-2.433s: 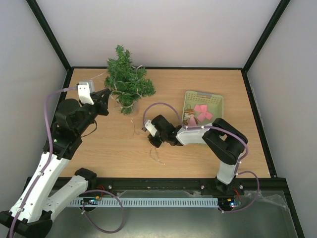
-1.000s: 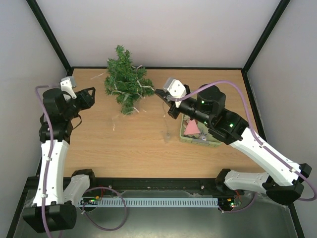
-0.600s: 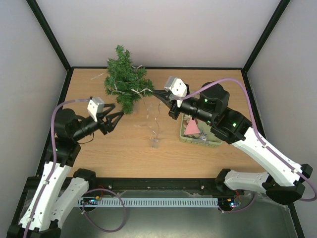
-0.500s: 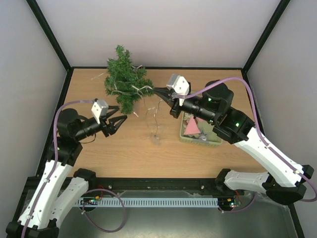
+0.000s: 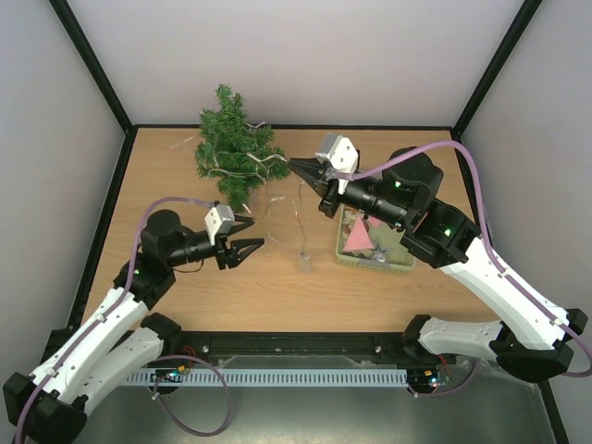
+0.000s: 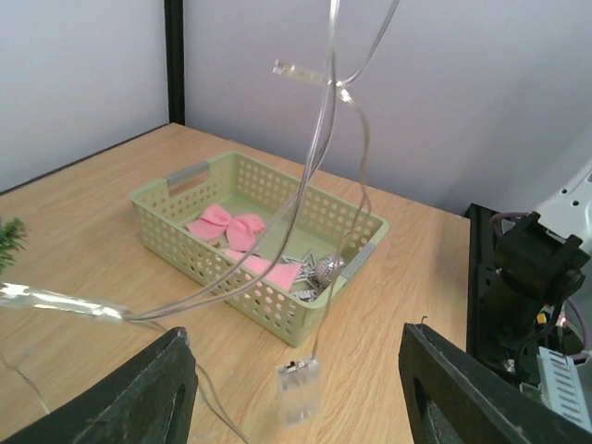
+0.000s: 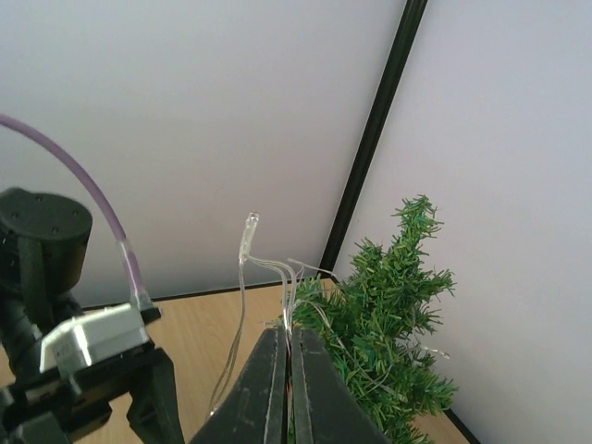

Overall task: Decorate the small christmas tree
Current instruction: Wrap the decoration item around the Christmas tree.

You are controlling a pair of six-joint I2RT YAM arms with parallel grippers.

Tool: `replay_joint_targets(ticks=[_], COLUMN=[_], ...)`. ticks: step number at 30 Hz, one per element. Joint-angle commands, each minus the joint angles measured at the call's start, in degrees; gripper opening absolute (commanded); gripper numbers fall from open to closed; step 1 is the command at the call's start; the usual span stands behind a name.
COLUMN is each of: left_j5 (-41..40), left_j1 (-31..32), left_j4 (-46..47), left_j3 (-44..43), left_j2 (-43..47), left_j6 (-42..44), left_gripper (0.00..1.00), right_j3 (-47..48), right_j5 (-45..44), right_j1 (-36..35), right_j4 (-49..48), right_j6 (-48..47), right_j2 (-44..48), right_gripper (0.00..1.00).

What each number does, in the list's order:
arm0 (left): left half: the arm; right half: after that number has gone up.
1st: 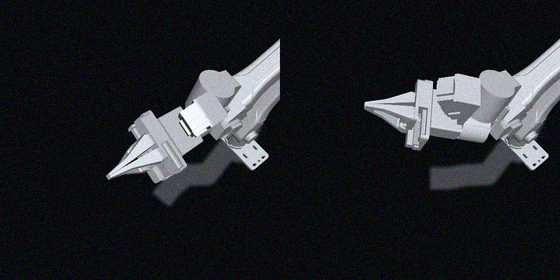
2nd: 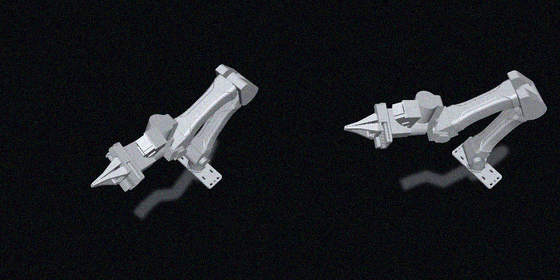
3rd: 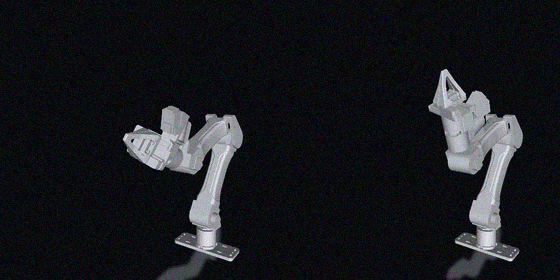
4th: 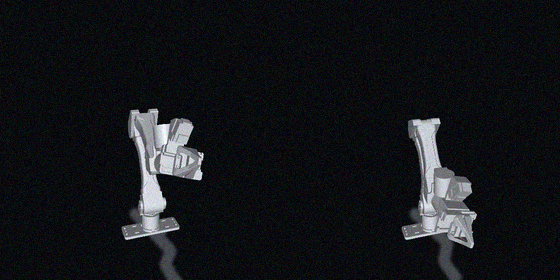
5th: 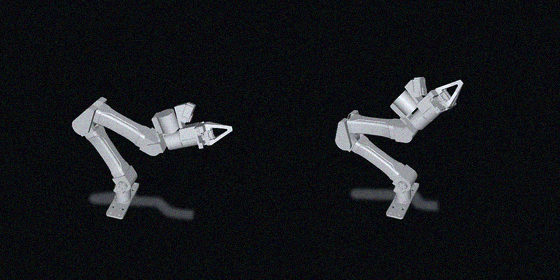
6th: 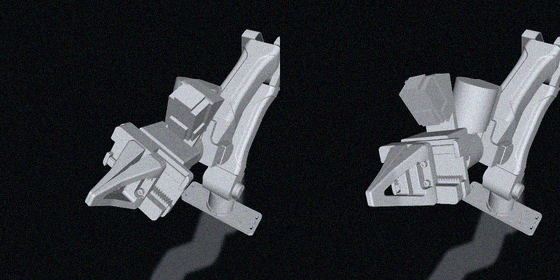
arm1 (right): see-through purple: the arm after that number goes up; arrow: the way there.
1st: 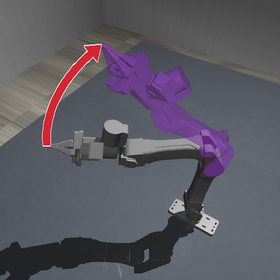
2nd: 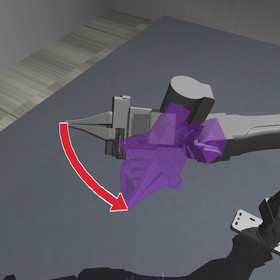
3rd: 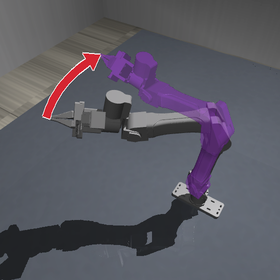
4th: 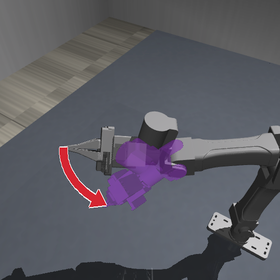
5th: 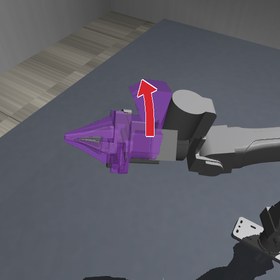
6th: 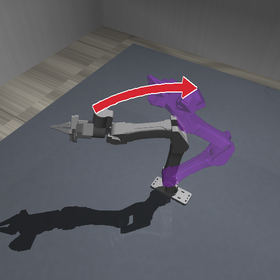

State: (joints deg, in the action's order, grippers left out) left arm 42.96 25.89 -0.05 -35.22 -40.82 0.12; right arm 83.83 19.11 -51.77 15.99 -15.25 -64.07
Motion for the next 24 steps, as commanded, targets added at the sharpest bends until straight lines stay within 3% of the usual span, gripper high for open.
replay_joint_targets(ticks=[1,8,14,20,22,24], left_j5=[-11.19,-25.04,-20.22,-22.49,-22.61,-20.18], left_j1=[5.93,11.11,11.23,12.43,12.47,12.52], left_j4=[12.47,22.13,35.27,35.79,36.48,36.99], left_j3=[5.55,11.18,13.29,12.48,12.03,10.48], left_j2=[1.52,1.19,-3.26,-6.26,-7.58,-9.65], left_j6=[-7.66,-13.99,-18.66,-17.28,-17.37,-18.08], left_gripper=[0.62,0.64,0.63,0.61,0.56,0.44], right_j3=[1.76,1.56,-1.45,-1.07,-1.46,-2.27], right_j5=[-0.75,0.22,1.89,1.99,2.67,3.89], right_j1=[-0.26,-0.18,-0.19,-0.24,-0.24,-0.26], right_j4=[-3.59,-5.81,-9.47,-9.17,-9.71,-10.98], right_j6=[1.69,4.25,5.96,5.51,6.15,7.07], right_j2=[0.11,0.15,0.94,1.05,1.20,1.32], right_gripper=[0.02,0.02,0.02,0.02,0.02,0.02])
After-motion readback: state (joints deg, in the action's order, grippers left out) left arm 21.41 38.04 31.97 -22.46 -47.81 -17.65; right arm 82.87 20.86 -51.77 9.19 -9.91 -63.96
